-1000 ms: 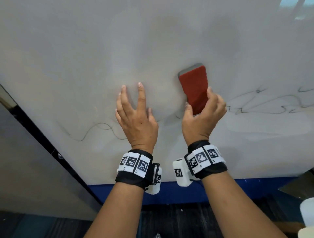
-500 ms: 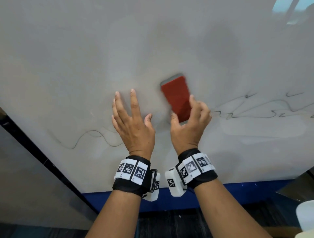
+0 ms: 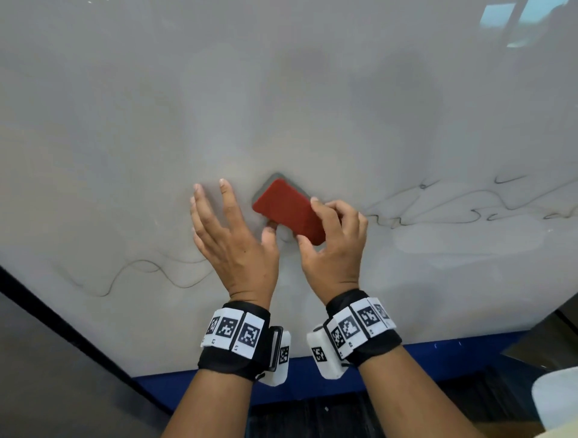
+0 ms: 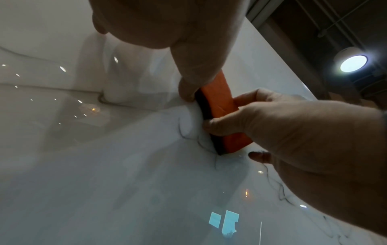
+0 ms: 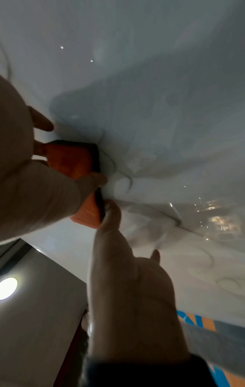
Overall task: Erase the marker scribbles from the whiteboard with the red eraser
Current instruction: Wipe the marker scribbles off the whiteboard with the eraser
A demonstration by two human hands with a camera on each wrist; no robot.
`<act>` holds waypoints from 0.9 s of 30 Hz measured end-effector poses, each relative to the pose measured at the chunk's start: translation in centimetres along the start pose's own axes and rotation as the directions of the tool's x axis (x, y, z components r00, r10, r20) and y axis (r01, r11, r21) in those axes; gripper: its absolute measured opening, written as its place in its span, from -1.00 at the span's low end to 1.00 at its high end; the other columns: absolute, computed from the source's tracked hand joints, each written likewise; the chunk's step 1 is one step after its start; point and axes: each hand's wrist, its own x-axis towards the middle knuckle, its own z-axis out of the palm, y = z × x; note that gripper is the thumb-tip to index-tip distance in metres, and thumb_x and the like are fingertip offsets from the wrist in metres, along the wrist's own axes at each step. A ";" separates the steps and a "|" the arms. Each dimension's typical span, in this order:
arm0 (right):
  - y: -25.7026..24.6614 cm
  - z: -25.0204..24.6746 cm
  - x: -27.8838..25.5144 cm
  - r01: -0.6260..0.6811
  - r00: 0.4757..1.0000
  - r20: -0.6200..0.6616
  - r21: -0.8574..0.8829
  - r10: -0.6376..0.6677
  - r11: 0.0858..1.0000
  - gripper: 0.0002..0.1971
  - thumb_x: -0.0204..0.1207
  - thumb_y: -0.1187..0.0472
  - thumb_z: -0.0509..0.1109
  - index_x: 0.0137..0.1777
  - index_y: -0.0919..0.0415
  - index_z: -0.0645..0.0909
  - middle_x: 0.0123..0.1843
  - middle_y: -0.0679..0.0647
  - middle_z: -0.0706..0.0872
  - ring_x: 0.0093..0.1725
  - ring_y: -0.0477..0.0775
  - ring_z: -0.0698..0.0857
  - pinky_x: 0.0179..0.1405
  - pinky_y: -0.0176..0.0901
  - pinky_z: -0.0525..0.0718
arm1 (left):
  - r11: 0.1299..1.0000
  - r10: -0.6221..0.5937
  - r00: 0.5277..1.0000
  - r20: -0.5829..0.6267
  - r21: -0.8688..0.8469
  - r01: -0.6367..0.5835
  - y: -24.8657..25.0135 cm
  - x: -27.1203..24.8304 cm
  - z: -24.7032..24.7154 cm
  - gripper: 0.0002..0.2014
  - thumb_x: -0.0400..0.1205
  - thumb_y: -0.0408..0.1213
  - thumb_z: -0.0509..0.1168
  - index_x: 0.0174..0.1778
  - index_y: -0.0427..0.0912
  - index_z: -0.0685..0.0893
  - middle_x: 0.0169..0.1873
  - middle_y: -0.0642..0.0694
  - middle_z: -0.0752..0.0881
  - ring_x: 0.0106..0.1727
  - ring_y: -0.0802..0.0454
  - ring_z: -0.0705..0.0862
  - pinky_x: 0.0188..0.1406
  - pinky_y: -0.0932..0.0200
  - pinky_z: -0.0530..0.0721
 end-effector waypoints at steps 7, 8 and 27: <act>2.5 -1.8 3.0 -0.178 0.948 -0.253 0.091 0.195 0.980 -0.34 0.29 0.18 0.61 0.42 0.26 0.56 0.24 0.25 0.54 0.20 0.17 0.47 0.30 0.06 0.53 | 1.000 0.029 0.999 -0.035 -0.006 -0.029 2.7 -0.2 0.2 -0.15 0.45 -0.31 0.52 0.65 0.00 0.30 0.65 -0.21 0.20 0.57 -0.26 0.28 0.44 -0.38 0.42; 2.2 -1.6 2.3 -0.155 0.963 -0.213 0.072 0.167 0.985 -0.35 0.27 0.21 0.58 0.42 0.23 0.57 0.24 0.23 0.54 0.18 0.18 0.47 0.29 0.02 0.50 | 0.998 0.061 0.997 -0.038 0.001 -0.061 3.1 -0.3 0.4 -0.16 0.42 -0.40 0.48 0.63 0.04 0.34 0.63 -0.20 0.23 0.55 -0.26 0.30 0.40 -0.38 0.45; 8.6 -6.5 4.4 -0.133 0.953 -0.257 0.119 0.160 0.984 -0.34 0.28 0.19 0.64 0.41 0.13 0.56 0.25 0.10 0.52 0.21 0.21 0.52 0.27 0.17 0.59 | 1.000 -0.004 0.999 -0.041 -0.030 0.003 7.6 -1.9 2.3 -0.12 0.45 -0.29 0.55 0.67 0.03 0.29 0.65 -0.20 0.20 0.55 -0.28 0.30 0.38 -0.43 0.47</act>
